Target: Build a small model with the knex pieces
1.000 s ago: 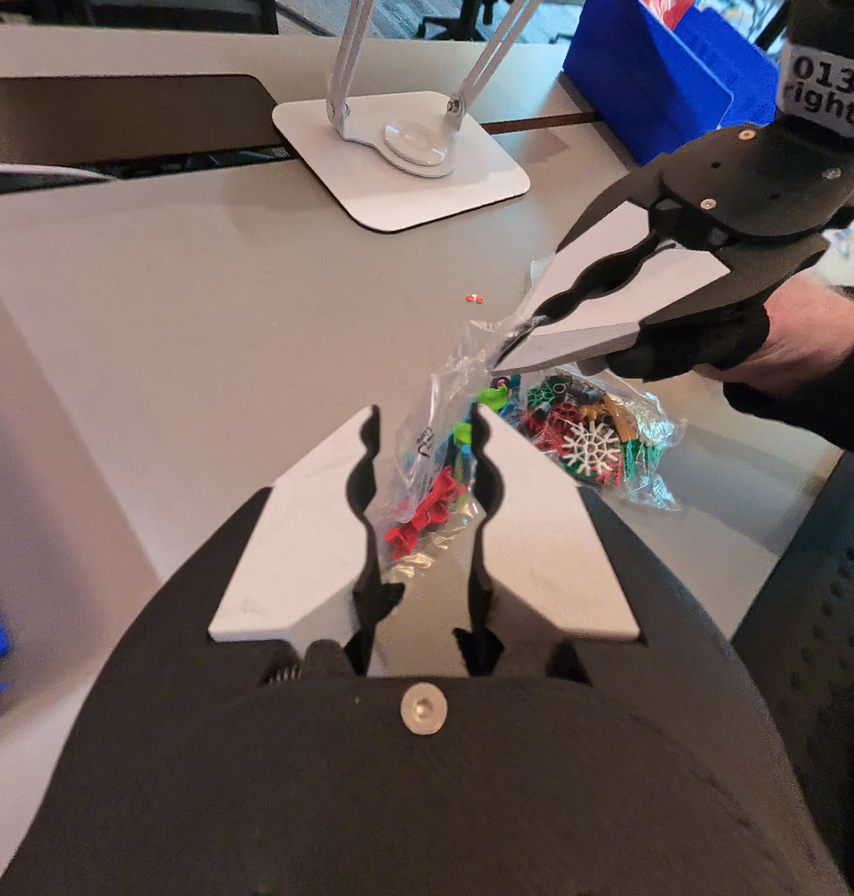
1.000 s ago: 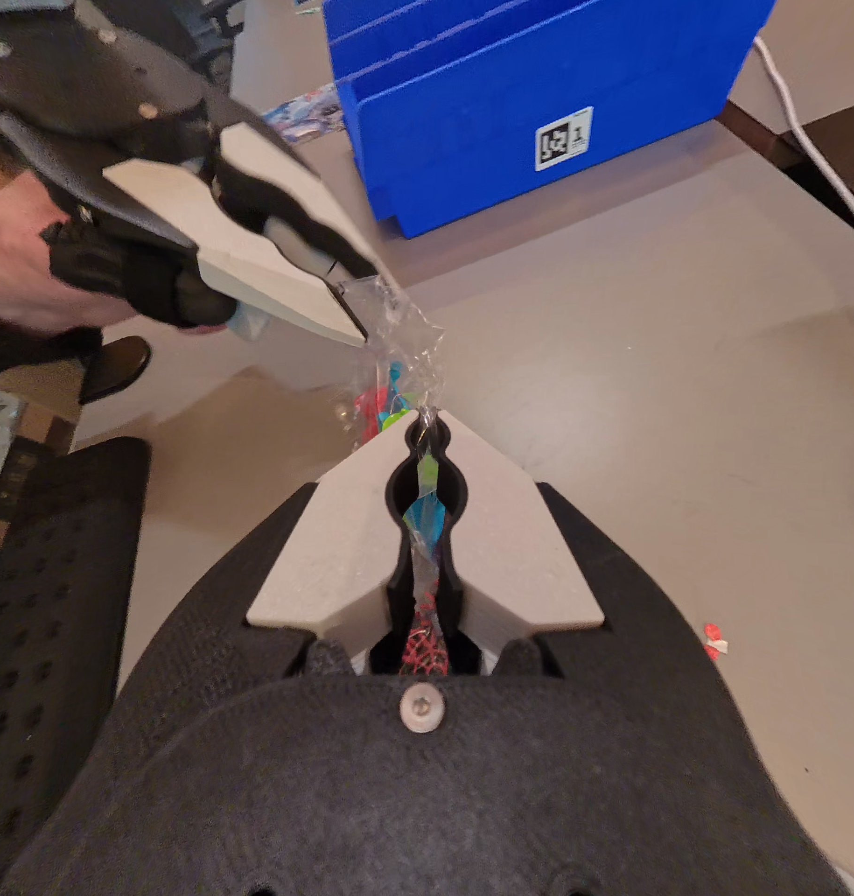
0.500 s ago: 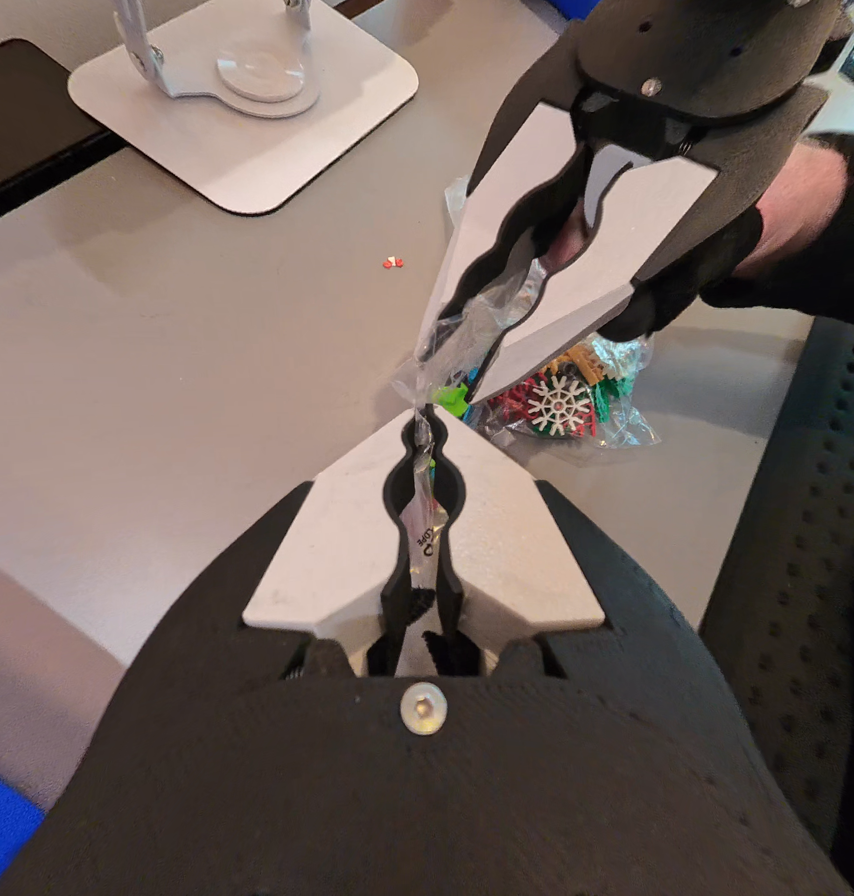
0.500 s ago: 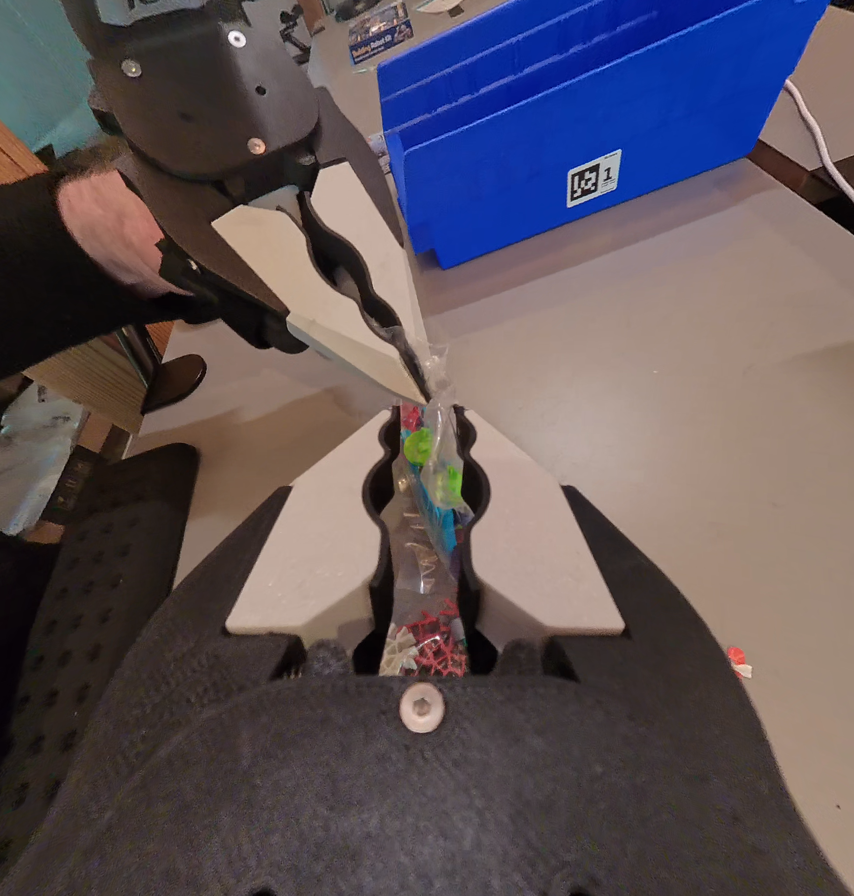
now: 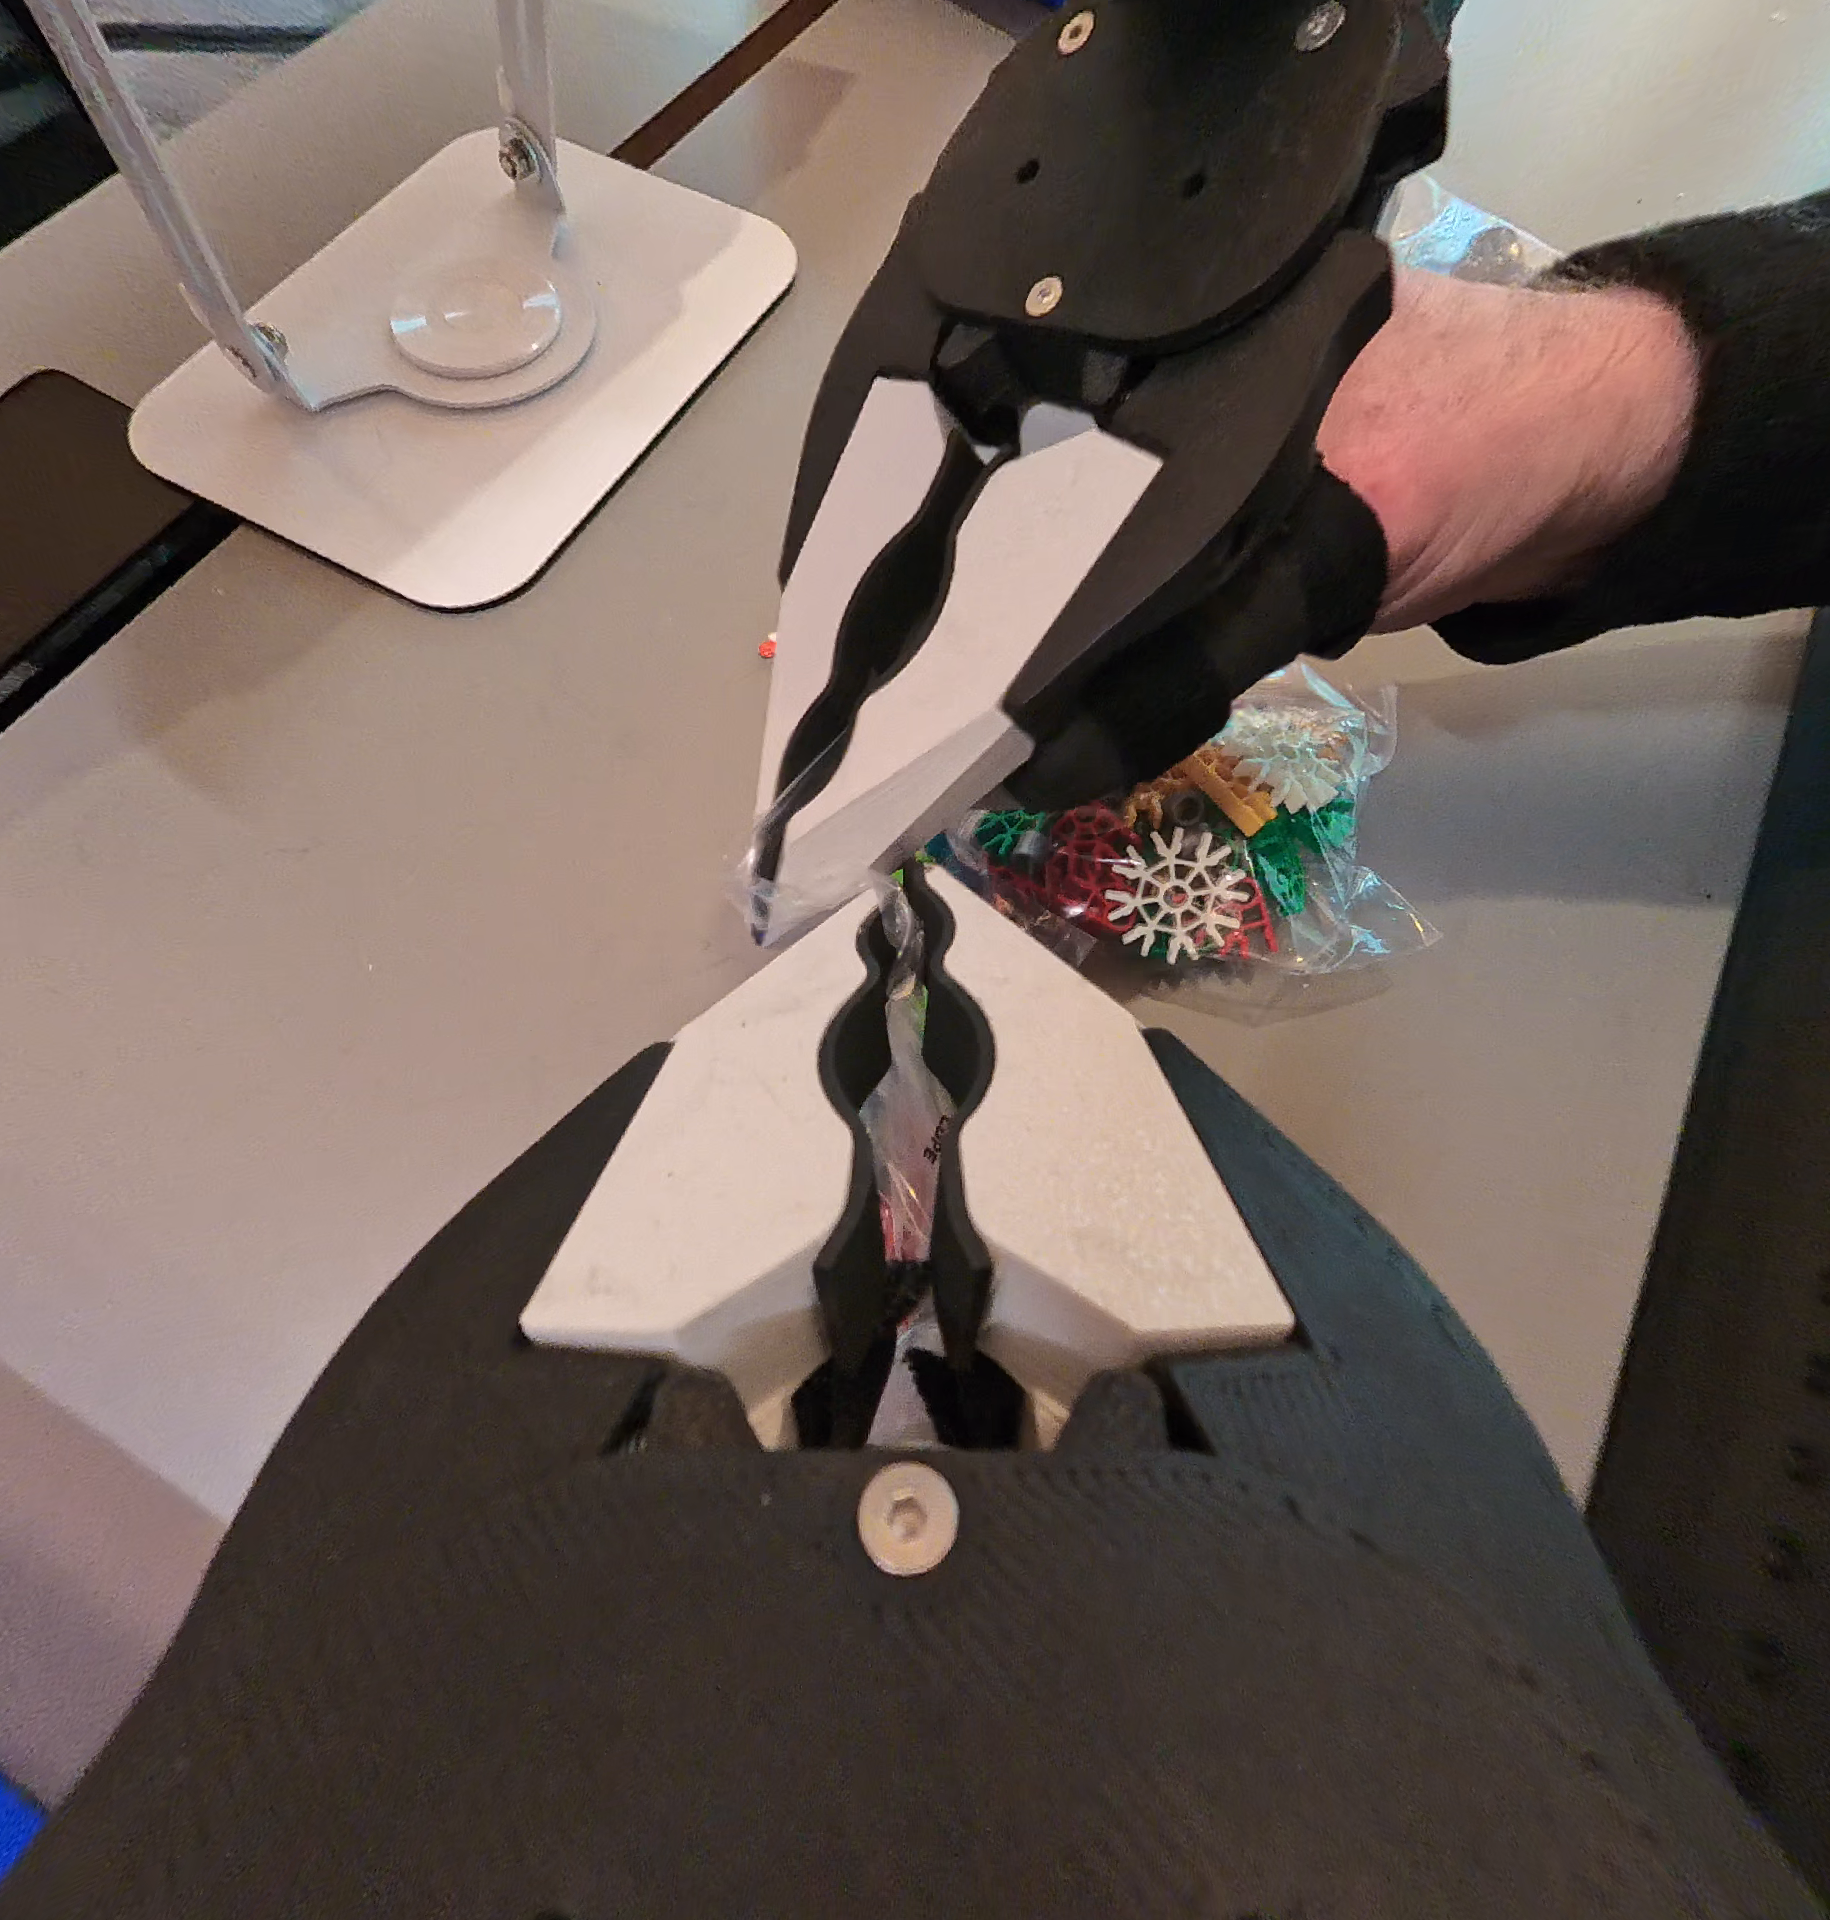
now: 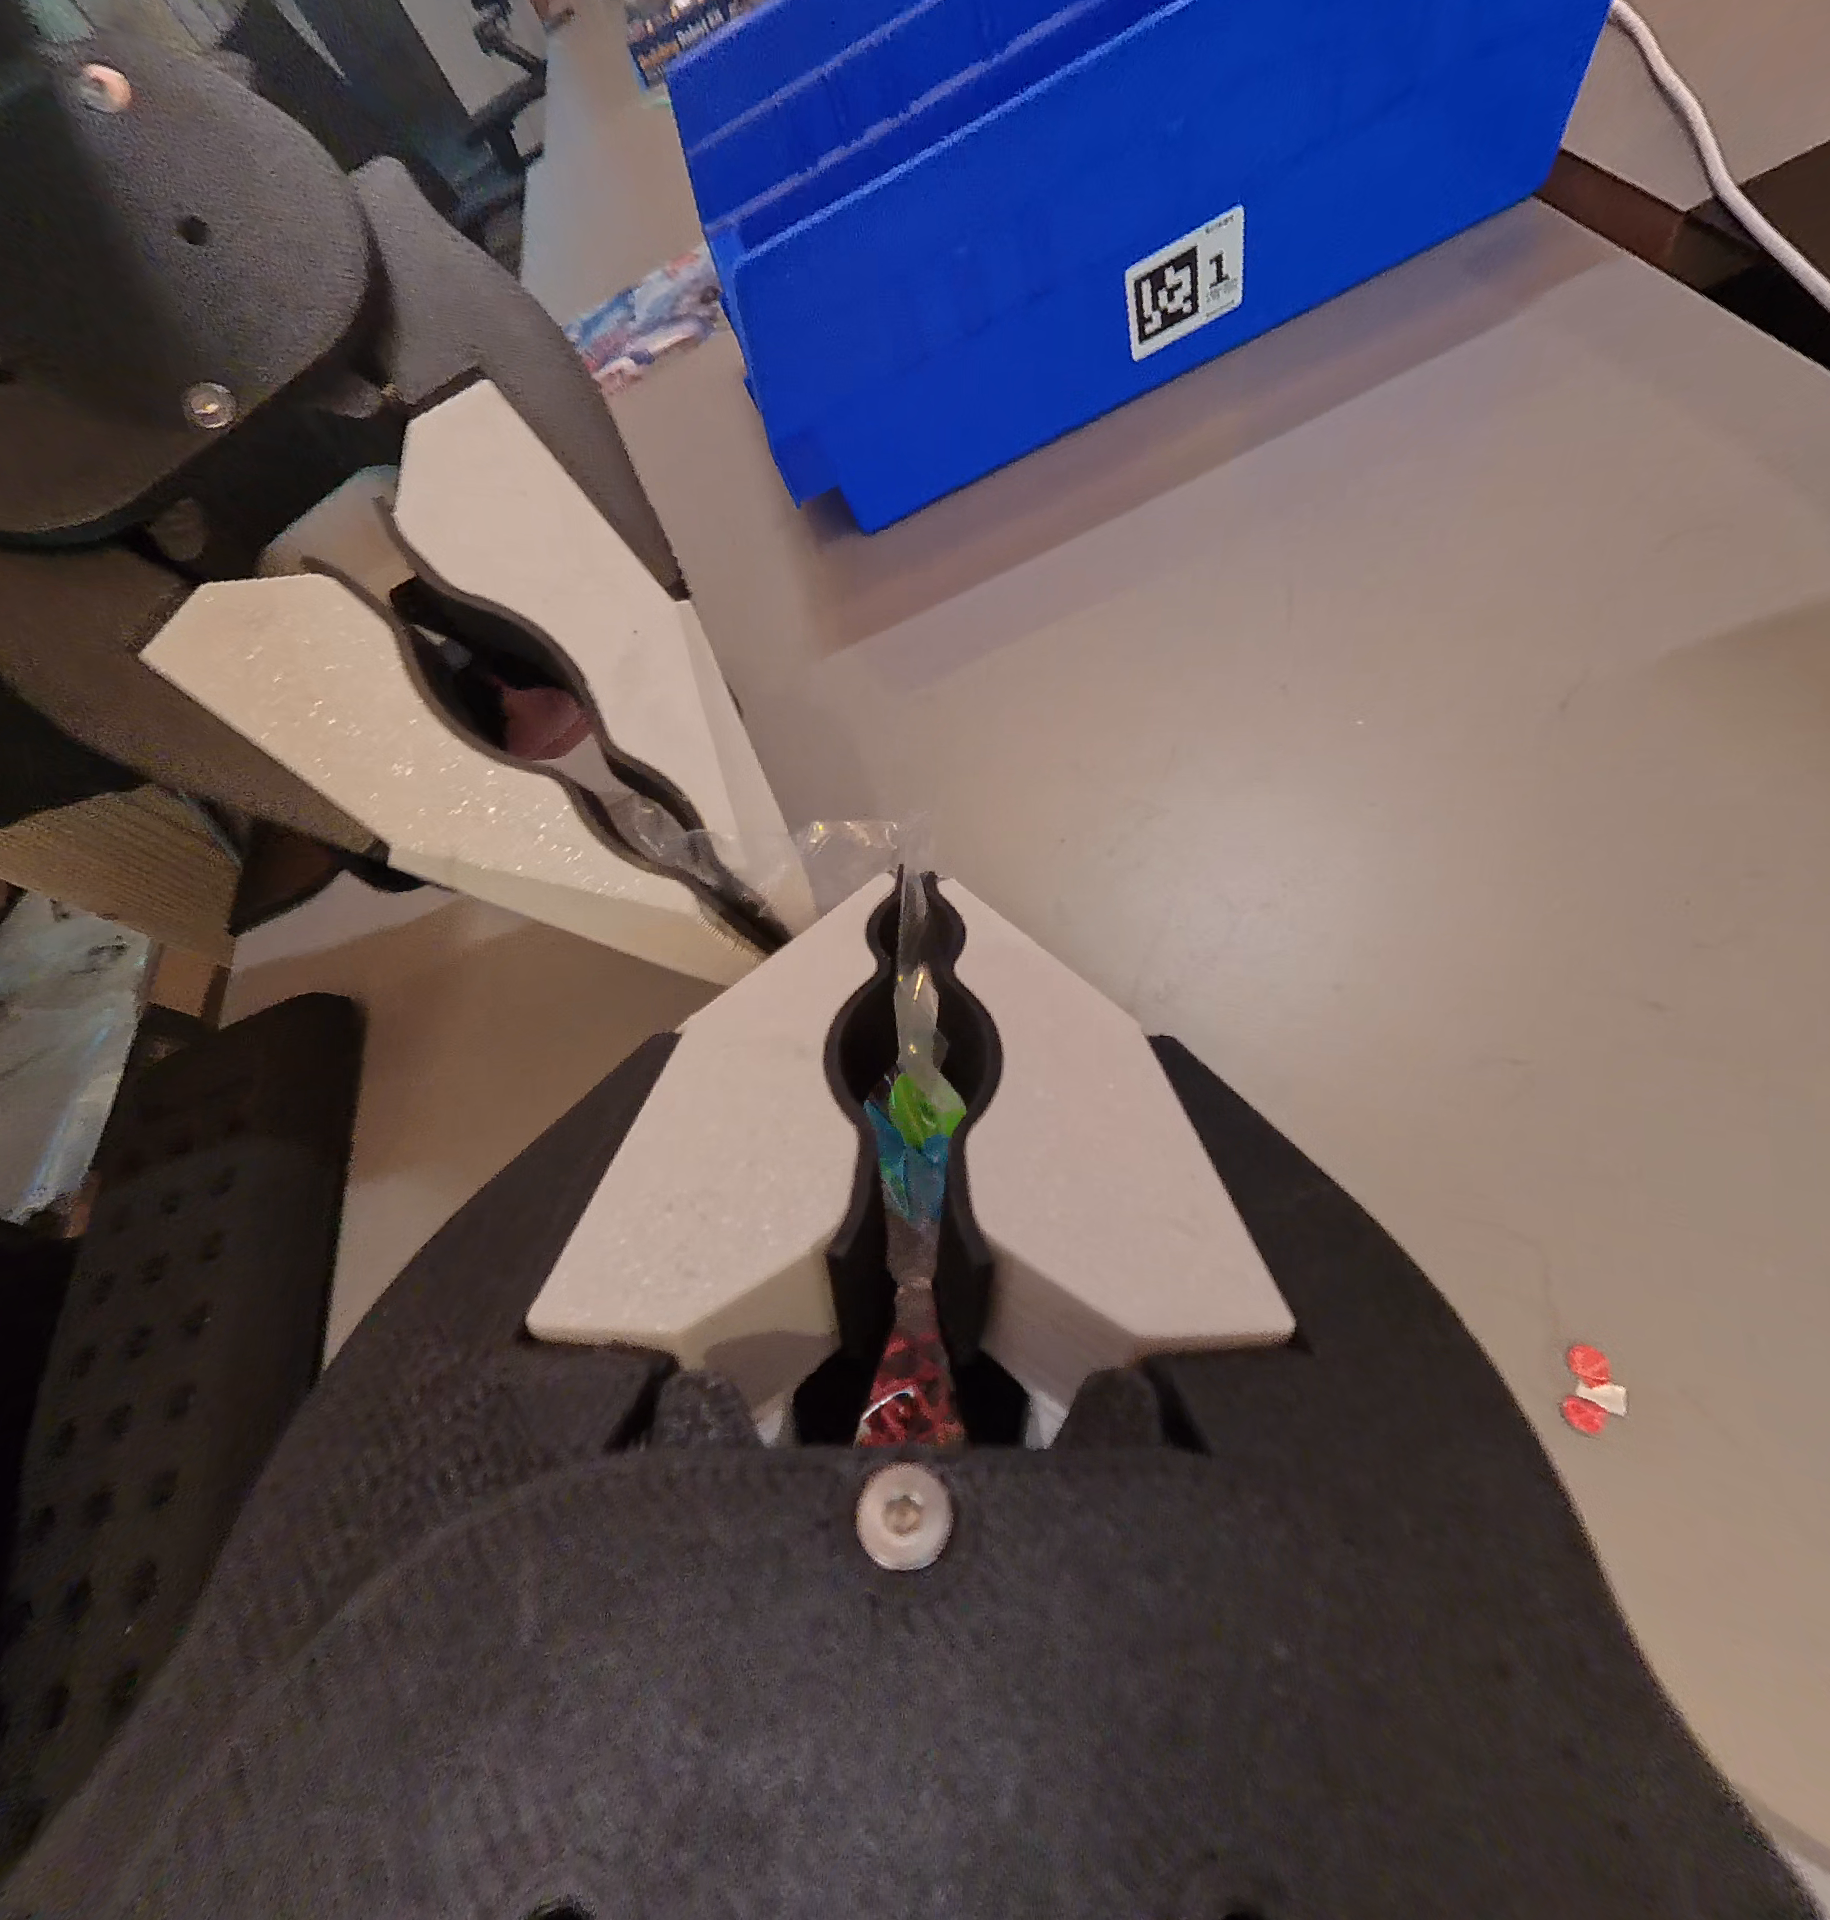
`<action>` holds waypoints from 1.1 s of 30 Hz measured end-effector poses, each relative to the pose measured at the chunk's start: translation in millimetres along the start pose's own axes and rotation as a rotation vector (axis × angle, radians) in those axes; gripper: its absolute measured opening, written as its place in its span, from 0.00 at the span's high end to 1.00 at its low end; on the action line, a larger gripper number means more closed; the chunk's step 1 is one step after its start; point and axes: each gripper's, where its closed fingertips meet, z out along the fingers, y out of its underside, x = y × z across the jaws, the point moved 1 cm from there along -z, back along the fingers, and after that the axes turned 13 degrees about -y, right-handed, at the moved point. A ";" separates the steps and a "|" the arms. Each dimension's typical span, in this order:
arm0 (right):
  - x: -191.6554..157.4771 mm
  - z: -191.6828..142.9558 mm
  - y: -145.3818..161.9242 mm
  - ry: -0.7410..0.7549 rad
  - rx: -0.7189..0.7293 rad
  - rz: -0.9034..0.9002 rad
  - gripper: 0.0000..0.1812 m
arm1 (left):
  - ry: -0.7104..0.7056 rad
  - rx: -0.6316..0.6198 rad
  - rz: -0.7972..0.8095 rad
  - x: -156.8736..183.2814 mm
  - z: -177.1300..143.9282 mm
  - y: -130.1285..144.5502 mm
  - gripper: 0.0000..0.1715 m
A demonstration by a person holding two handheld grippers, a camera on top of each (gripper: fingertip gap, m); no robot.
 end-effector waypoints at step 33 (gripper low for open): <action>9.9 6.4 3.0 0.081 -0.048 0.038 1.00 | -0.187 -0.086 -0.179 -38.1 1.6 27.9 0.77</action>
